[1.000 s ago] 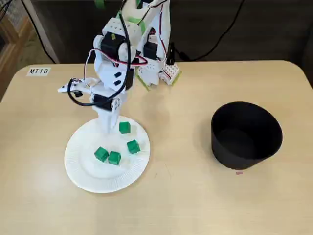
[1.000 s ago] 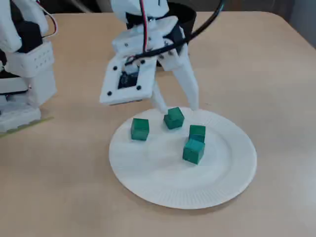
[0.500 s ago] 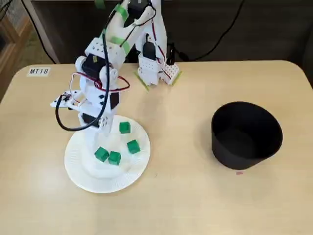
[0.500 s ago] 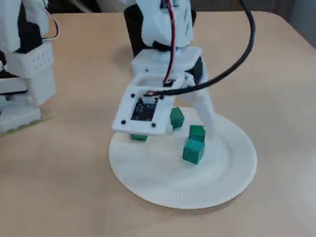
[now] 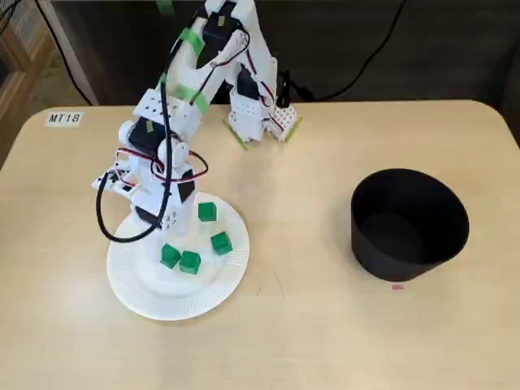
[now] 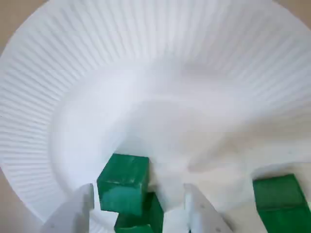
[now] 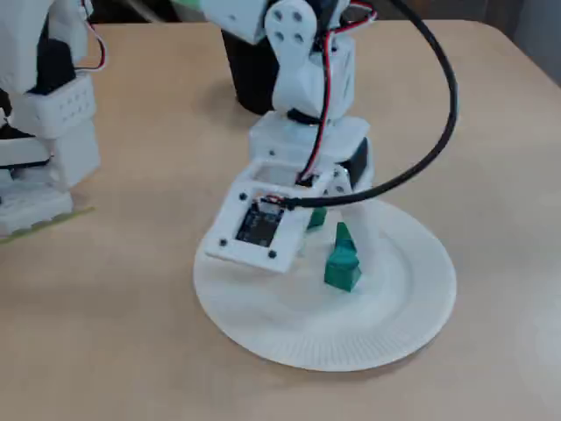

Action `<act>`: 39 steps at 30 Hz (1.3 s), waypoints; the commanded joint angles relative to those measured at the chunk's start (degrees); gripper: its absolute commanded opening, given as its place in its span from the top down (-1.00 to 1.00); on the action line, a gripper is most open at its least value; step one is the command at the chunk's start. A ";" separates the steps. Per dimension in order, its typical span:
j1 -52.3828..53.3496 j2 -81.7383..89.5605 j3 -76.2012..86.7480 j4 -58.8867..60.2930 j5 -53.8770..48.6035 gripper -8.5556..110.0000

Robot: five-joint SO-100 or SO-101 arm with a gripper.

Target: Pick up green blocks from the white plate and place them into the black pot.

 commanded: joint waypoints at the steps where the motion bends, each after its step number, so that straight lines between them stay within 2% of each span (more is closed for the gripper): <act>1: -0.62 -0.44 -2.90 -2.37 0.79 0.44; 6: -1.05 -5.10 -7.56 -4.48 1.58 0.51; 8: -1.05 -7.03 -9.93 -4.66 2.90 0.64; 10: -1.14 -9.05 -12.22 -4.92 4.75 0.88; 16: -1.32 -10.37 -16.35 -4.22 4.75 0.90; 19: -0.79 -8.26 -22.76 0.09 3.16 0.90; 23: -2.37 0.53 -31.29 6.77 0.70 0.90; 26: -7.91 10.20 -31.64 8.61 0.18 0.90; 29: -17.93 19.95 -26.28 8.26 0.18 0.90; 33: -36.74 40.08 5.80 -12.92 5.62 0.90; 35: -44.38 43.15 15.21 -18.02 5.71 0.90; 39: -54.67 43.24 23.99 -26.46 4.04 0.90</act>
